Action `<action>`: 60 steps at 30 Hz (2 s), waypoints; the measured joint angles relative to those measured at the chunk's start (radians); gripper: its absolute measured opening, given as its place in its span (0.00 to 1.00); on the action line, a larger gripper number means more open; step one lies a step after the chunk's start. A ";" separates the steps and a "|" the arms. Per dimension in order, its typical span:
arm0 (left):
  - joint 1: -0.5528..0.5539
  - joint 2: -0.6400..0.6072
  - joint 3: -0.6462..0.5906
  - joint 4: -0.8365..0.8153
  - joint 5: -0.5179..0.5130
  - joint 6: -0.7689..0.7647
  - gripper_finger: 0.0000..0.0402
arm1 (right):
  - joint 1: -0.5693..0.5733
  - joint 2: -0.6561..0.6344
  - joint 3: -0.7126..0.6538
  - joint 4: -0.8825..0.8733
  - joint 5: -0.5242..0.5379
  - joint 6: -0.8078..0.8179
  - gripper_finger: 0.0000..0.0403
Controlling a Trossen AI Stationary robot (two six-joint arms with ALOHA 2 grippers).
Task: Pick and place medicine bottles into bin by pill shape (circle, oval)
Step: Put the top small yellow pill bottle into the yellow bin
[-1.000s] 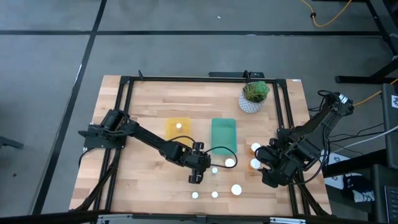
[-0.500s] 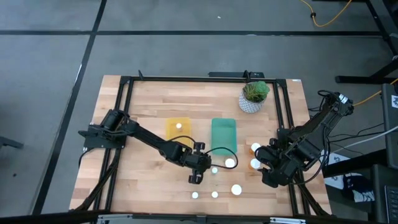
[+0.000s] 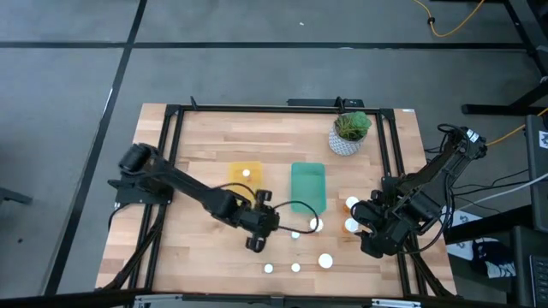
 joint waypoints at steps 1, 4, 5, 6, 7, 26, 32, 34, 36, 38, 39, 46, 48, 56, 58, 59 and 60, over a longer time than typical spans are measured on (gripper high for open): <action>-0.005 -0.031 0.000 -0.017 -0.021 0.001 0.26 | 0.000 0.000 0.000 0.001 0.000 0.000 0.67; -0.013 -0.118 0.001 -0.107 -0.073 0.001 0.26 | 0.000 0.000 0.000 0.000 0.000 0.000 0.67; -0.013 -0.143 0.001 -0.136 -0.084 0.001 0.26 | 0.000 0.000 0.000 0.000 0.000 0.000 0.67; -0.010 -0.168 0.001 -0.166 -0.093 0.001 0.26 | 0.000 0.000 0.000 0.000 0.000 0.000 0.67; -0.005 -0.192 0.001 -0.198 -0.103 0.000 0.26 | 0.000 0.000 0.000 0.000 0.000 0.000 0.67; 0.191 -0.482 -0.482 0.033 0.004 -0.053 0.26 | 0.000 0.000 0.000 0.001 -0.008 0.000 0.67; 0.234 -0.500 -0.631 0.104 0.005 -0.161 0.26 | 0.000 0.000 0.000 0.002 -0.007 0.000 0.67; 0.246 -0.500 -0.670 0.175 0.015 -0.157 0.26 | 0.000 0.000 0.000 0.002 -0.008 0.000 0.67; 0.258 -0.500 -0.698 0.212 0.021 -0.157 0.26 | 0.000 0.000 0.000 0.002 -0.008 0.000 0.67; 0.269 -0.500 -0.706 0.218 0.020 -0.156 0.26 | 0.000 0.000 0.000 0.002 -0.007 0.000 0.67; 0.275 -0.500 -0.708 0.220 0.021 -0.155 0.26 | 0.000 0.000 0.000 0.002 -0.008 0.000 0.67; 0.319 -0.500 -0.710 0.220 0.001 -0.128 0.26 | 0.000 0.000 0.000 0.002 0.007 0.000 0.67; 0.331 -0.500 -0.710 0.219 0.009 -0.128 0.26 | 0.000 0.000 0.000 0.002 0.008 0.000 0.67; 0.340 -0.474 -0.710 0.241 0.047 -0.136 0.26 | 0.000 0.000 0.000 0.001 0.009 0.000 0.67; 0.340 -0.455 -0.710 0.250 0.047 -0.136 0.26 | 0.000 0.000 0.000 0.001 0.009 0.000 0.67; 0.340 -0.446 -0.710 0.252 0.046 -0.136 0.26 | 0.000 0.000 0.000 0.001 0.009 0.000 0.67; 0.339 -0.441 -0.710 0.261 0.045 -0.135 0.26 | 0.000 0.000 0.000 0.001 0.009 0.000 0.67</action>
